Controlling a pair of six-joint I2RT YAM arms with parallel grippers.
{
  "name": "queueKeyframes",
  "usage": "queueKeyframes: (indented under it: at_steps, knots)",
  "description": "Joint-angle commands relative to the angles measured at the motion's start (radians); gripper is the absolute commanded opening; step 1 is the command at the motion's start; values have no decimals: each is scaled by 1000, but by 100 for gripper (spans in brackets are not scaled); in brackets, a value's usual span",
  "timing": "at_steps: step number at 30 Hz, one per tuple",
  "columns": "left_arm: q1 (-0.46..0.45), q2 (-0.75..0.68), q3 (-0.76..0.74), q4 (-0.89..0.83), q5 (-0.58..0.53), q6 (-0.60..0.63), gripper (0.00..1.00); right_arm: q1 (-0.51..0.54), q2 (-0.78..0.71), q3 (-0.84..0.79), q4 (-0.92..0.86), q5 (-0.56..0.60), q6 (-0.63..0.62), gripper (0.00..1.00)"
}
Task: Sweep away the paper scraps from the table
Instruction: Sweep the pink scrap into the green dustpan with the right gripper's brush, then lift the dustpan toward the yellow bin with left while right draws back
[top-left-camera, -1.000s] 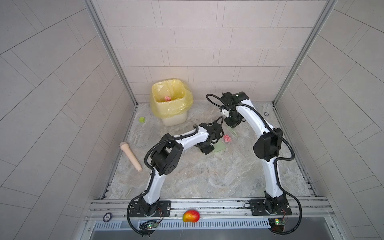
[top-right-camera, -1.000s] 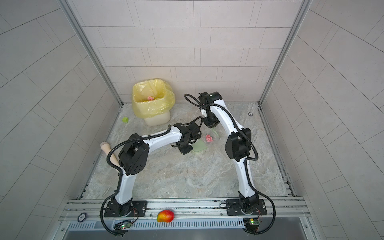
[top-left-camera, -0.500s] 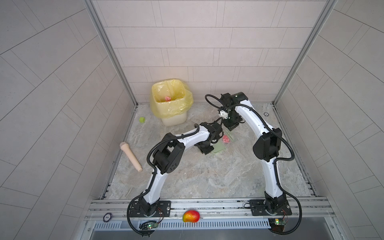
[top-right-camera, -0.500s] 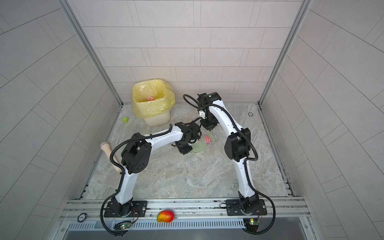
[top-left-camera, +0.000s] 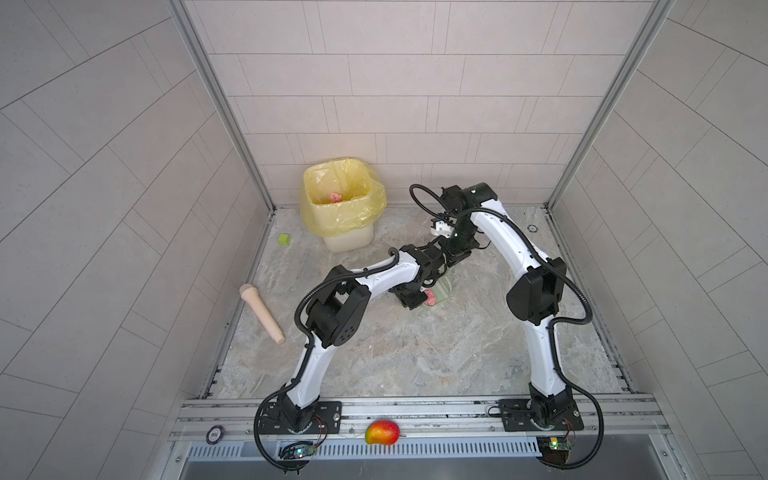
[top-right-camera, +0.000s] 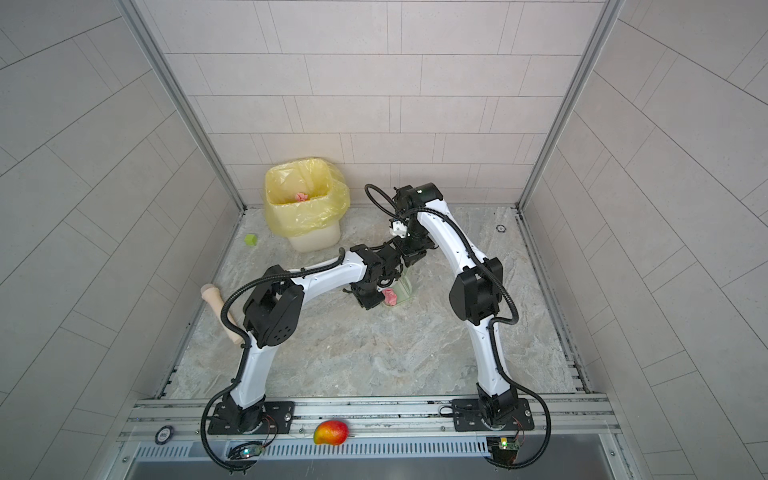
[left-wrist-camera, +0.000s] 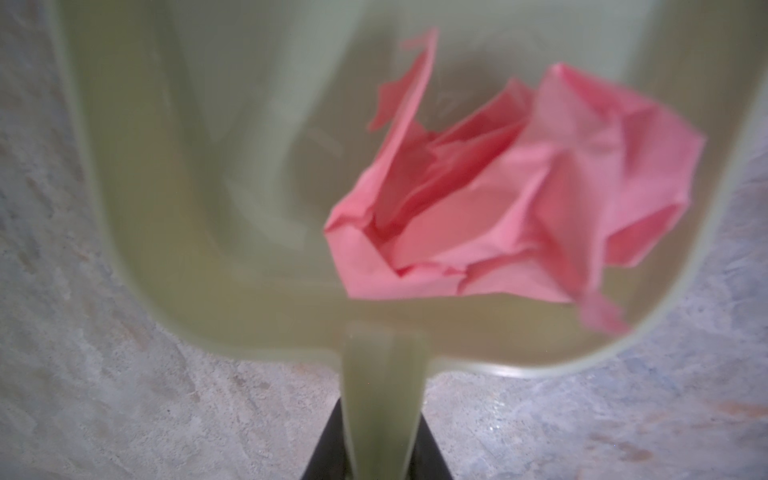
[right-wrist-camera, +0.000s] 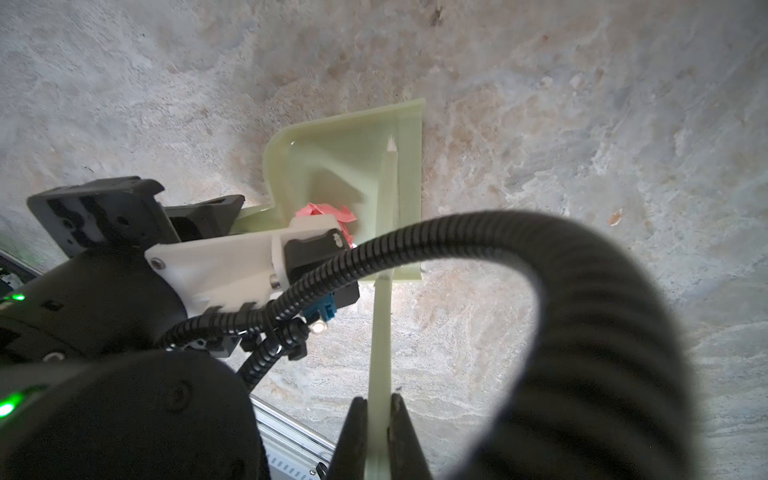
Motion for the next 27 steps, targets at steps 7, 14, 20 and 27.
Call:
queueKeyframes:
  at_steps: [7, 14, 20, 27]
  knots:
    - [6, -52, -70, 46, -3, -29, 0, -79, -89, 35, -82, 127, 42, 0]
    - [17, -169, -126, 106, 3, -64, 0, -131, -201, -120, 46, 74, 69, 0]
    - [26, -266, -110, 66, -18, -85, 0, -176, -347, -349, 228, -56, 113, 0]
    - [41, -349, -19, -68, -60, -104, 0, -193, -506, -607, 397, -163, 159, 0]
